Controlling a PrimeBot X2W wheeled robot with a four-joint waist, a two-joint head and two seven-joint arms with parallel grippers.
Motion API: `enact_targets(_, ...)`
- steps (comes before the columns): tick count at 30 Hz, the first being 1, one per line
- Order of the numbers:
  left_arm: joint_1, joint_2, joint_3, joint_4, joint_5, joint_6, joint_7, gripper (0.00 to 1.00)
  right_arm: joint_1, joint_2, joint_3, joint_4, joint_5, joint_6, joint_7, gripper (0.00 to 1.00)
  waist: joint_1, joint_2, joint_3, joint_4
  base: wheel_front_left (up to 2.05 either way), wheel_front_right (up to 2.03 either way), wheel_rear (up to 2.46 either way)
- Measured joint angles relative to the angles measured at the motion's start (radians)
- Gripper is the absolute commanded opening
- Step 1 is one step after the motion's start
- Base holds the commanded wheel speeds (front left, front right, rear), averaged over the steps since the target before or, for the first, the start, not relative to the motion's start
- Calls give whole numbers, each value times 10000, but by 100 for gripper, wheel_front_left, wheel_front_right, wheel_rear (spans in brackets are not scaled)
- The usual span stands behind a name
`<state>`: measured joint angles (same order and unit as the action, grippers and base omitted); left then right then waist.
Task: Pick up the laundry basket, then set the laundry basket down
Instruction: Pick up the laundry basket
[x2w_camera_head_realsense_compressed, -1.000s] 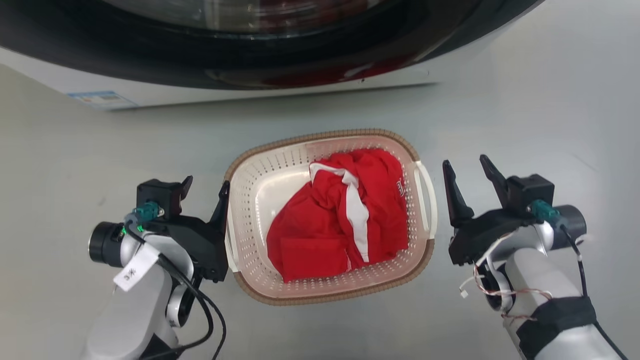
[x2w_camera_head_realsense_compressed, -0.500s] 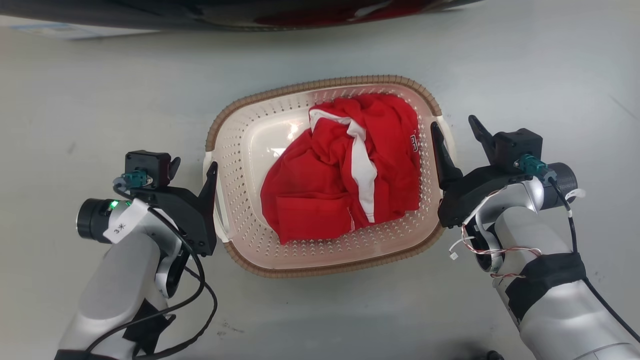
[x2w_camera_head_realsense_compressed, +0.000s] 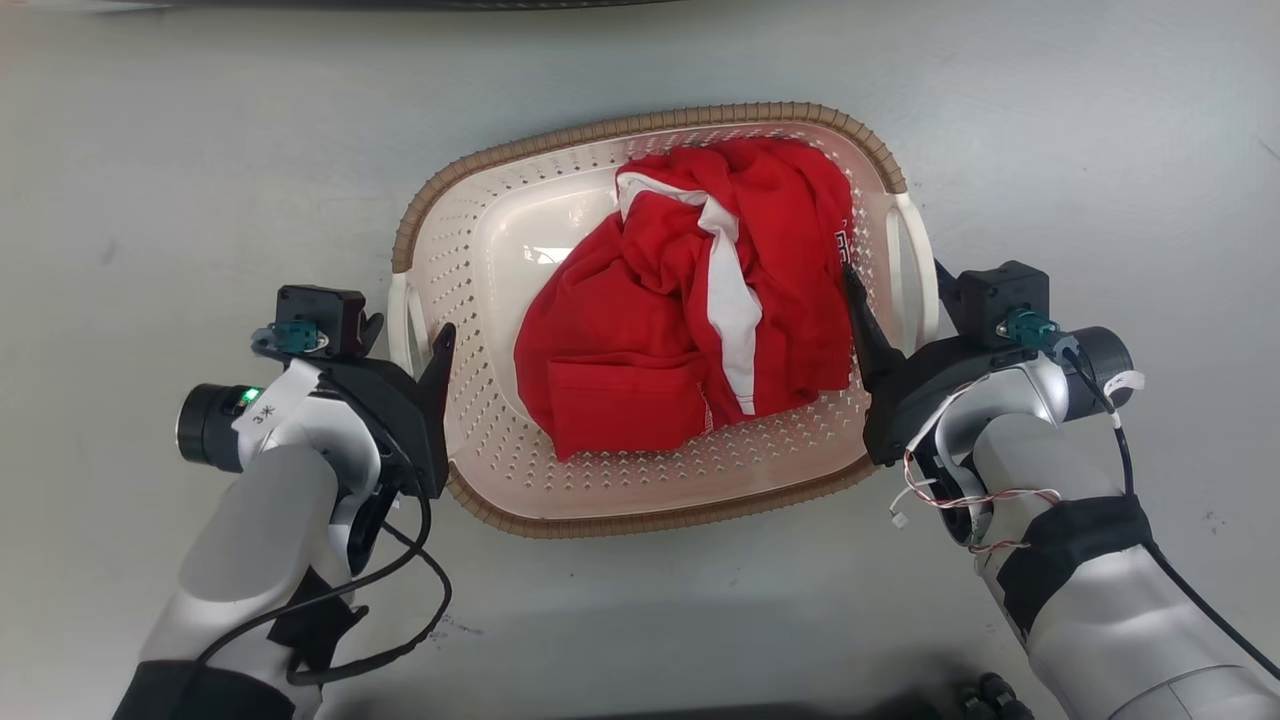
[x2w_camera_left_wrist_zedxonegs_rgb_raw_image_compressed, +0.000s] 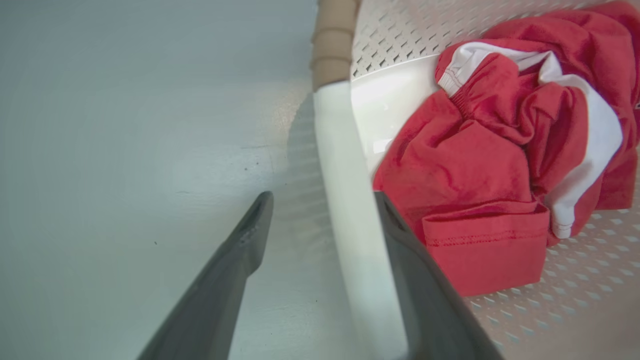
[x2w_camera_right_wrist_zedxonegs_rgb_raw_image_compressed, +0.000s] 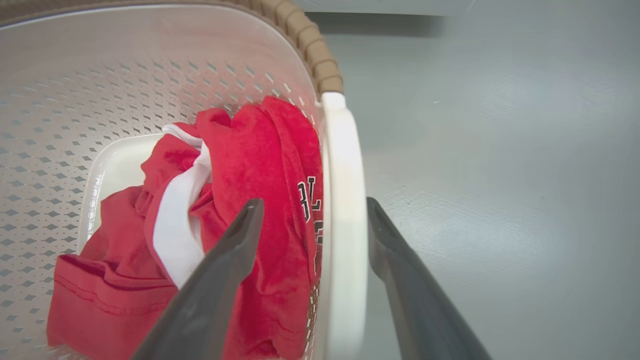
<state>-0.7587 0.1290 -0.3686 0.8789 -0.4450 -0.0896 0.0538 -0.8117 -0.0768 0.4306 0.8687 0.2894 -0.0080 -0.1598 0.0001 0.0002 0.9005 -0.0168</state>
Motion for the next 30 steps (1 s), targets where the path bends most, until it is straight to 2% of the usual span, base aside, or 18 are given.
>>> enact_targets(1, -43, -29, 0, 94, -10, -2, -23, 78, -28, 6, 19, 67, 0, 8, 0, 16, 0, 0, 16, 1, 0, 0, 0)
enact_targets(2, -105, -59, 2, 184, -15, -17, -27, 0, -58, 10, 52, 119, 0, 31, -8, 0, 0, 0, 32, 1, 0, 0, 0)
enact_targets(19, -836, -401, -113, 1304, -328, -249, -293, 0, -608, 73, 176, 1164, 291, 539, -230, 0, -1, -2, -3, 104, 0, 0, 0)
enact_targets(30, -1035, -550, -113, 2130, -685, -337, -77, 0, -864, 174, 416, 2038, 537, 894, 393, 0, -1, -2, -628, 93, 0, 0, 0)
